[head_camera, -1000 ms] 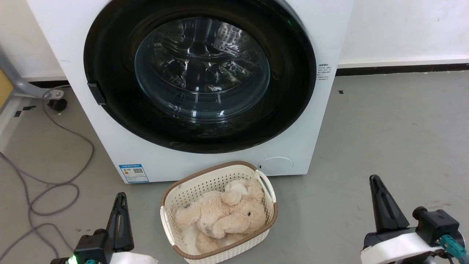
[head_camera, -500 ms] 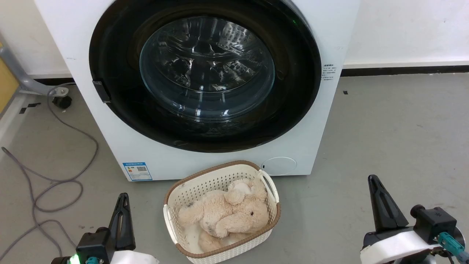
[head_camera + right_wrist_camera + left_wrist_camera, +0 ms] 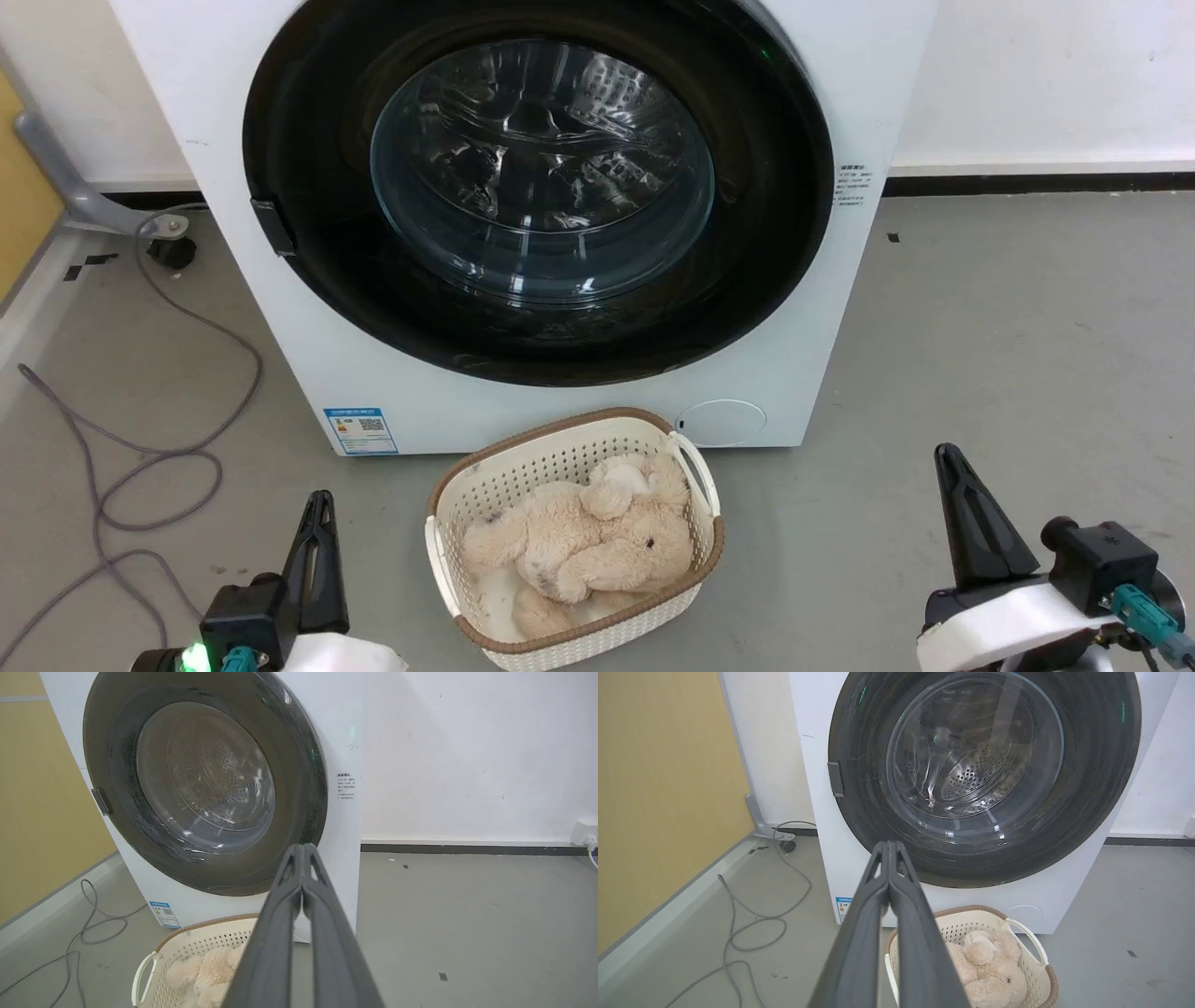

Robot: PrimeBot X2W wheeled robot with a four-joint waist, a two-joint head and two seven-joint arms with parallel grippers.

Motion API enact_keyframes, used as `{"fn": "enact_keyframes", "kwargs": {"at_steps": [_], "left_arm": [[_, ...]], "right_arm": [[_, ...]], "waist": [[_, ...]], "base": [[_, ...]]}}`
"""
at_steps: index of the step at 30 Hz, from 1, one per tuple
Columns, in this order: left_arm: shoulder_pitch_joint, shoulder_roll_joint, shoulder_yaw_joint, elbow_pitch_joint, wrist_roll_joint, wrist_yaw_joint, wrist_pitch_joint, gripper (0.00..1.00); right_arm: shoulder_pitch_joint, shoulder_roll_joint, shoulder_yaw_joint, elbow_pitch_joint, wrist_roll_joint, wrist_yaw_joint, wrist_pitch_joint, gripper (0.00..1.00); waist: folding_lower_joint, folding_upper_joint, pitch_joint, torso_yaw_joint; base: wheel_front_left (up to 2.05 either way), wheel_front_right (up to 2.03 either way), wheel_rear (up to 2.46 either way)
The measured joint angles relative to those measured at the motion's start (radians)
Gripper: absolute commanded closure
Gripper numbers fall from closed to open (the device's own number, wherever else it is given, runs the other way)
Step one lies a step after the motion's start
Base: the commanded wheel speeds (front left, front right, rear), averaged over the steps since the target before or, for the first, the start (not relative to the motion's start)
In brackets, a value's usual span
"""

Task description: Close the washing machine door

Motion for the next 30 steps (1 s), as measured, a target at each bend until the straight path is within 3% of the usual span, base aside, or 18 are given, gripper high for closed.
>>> {"fn": "enact_keyframes", "kwargs": {"at_steps": [30], "left_arm": [[-0.019,0.0,-0.003,-0.01,0.02,-0.026,0.061,1.0]], "right_arm": [[0.002,0.0,0.003,-0.034,-0.042,0.0,0.061,1.0]], "waist": [[0.0,0.0,0.003,0.035]], "base": [[0.0,0.0,0.0]]}}
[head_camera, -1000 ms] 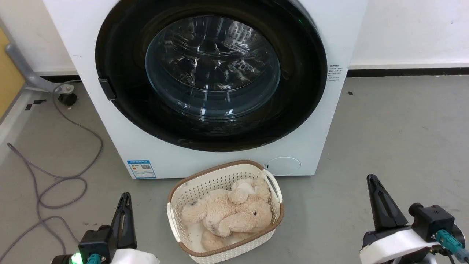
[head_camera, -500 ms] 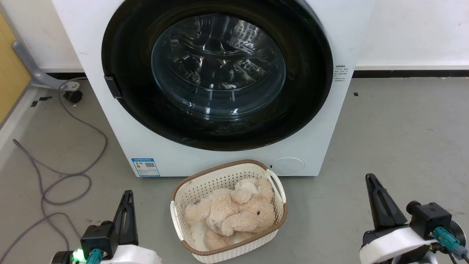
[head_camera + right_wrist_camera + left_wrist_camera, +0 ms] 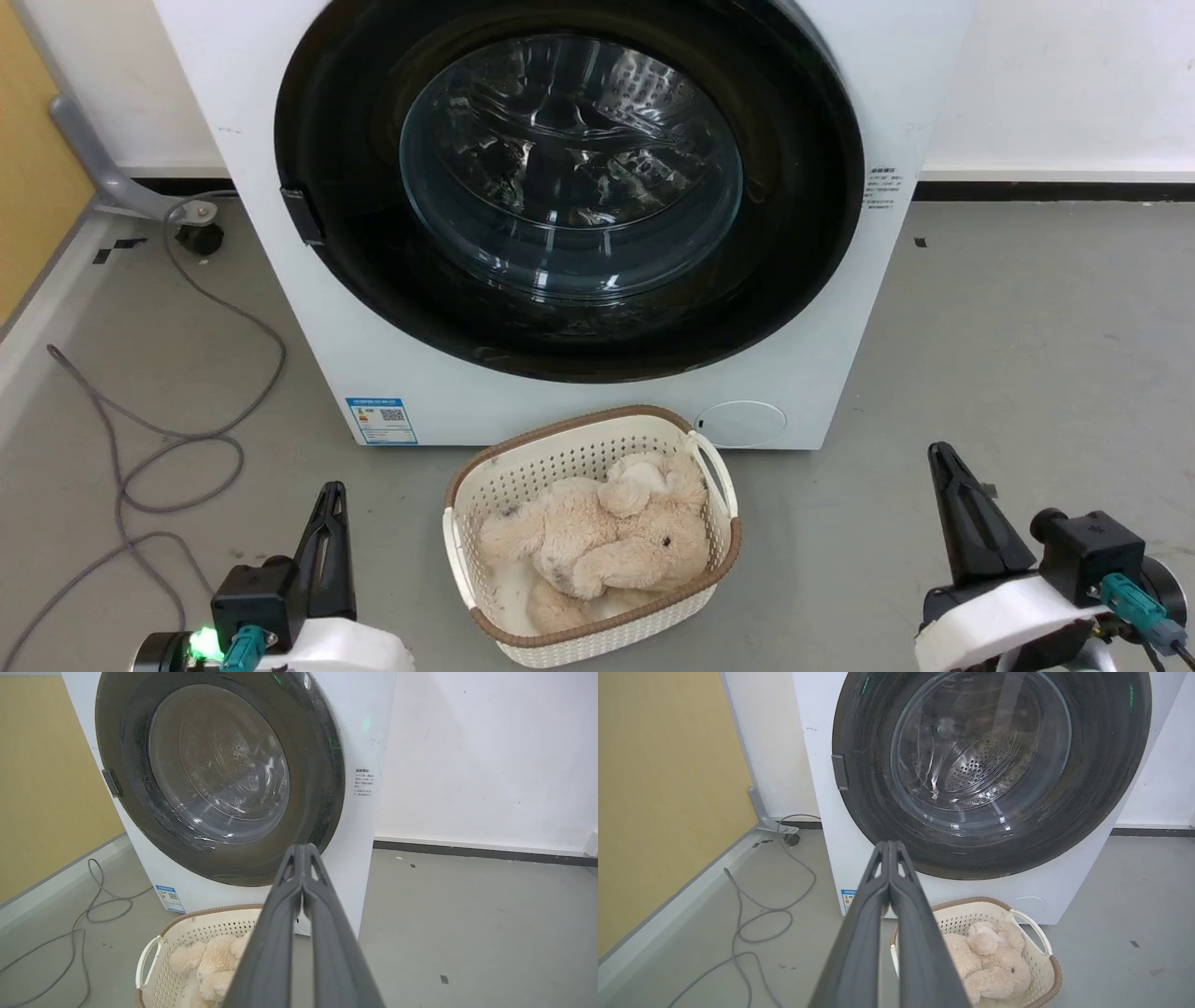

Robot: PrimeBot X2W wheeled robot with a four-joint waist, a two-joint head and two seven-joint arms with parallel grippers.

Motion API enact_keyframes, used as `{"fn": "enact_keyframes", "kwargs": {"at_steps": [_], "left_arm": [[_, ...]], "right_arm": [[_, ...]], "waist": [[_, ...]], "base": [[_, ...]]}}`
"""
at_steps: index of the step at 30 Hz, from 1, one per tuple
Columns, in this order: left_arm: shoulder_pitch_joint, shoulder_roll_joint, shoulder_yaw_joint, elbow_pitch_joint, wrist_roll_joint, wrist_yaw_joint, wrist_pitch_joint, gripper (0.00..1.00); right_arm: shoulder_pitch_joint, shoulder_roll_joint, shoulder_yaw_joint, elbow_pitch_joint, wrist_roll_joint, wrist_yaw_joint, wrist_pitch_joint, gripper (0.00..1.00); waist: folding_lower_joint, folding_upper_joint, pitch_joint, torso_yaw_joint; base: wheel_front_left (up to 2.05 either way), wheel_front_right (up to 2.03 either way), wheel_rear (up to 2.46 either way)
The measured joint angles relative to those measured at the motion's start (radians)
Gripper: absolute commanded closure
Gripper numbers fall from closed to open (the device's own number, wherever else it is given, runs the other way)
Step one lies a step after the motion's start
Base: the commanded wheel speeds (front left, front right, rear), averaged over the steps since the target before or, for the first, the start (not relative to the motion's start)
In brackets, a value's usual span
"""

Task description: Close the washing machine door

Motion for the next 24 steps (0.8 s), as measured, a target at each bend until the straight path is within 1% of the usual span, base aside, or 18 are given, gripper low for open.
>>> {"fn": "enact_keyframes", "kwargs": {"at_steps": [24], "left_arm": [[-0.016,0.0,-0.003,-0.007,0.011,-0.018,0.045,1.0]], "right_arm": [[0.001,0.0,0.002,-0.028,-0.027,0.0,0.047,1.0]], "waist": [[0.0001,0.0,0.003,0.028]], "base": [[0.0,0.0,0.0]]}}
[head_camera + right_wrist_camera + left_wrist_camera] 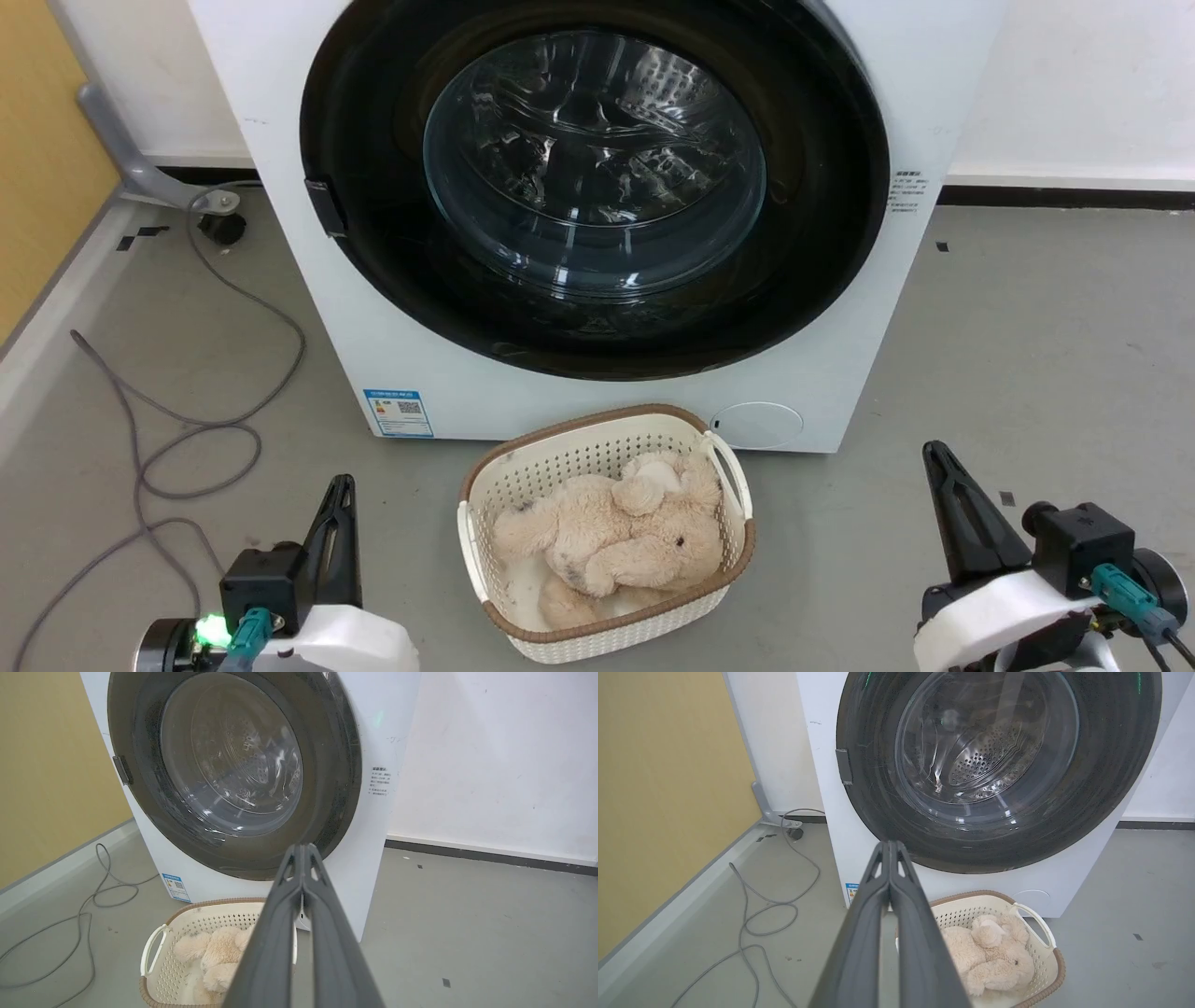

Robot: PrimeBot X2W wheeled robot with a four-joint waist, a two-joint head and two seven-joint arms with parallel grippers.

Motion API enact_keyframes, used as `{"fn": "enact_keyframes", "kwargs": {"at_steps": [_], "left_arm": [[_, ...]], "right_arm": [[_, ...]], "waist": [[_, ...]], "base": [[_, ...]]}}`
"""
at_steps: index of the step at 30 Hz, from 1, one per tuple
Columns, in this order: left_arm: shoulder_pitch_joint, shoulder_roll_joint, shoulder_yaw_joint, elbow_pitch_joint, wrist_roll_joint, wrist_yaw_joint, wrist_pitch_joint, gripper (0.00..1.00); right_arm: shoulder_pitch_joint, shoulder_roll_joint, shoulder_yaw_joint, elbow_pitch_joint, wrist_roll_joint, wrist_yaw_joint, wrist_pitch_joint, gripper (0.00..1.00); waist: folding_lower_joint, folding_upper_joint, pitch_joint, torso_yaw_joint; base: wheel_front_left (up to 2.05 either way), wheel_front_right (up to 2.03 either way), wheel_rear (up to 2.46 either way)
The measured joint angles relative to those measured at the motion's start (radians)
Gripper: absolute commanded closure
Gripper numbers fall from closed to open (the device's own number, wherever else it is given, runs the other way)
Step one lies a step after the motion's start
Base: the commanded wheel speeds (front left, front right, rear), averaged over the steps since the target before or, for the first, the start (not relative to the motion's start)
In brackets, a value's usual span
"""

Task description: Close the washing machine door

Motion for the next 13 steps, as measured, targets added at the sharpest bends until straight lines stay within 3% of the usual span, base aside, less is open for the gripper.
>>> {"fn": "enact_keyframes", "kwargs": {"at_steps": [13], "left_arm": [[-0.005,0.0,-0.002,-0.004,0.01,-0.009,0.03,1.0]], "right_arm": [[0.003,0.0,0.001,-0.014,-0.025,0.0,0.028,1.0]], "waist": [[0.0,0.0,0.001,0.015]], "base": [[0.0,0.0,0.0]]}}
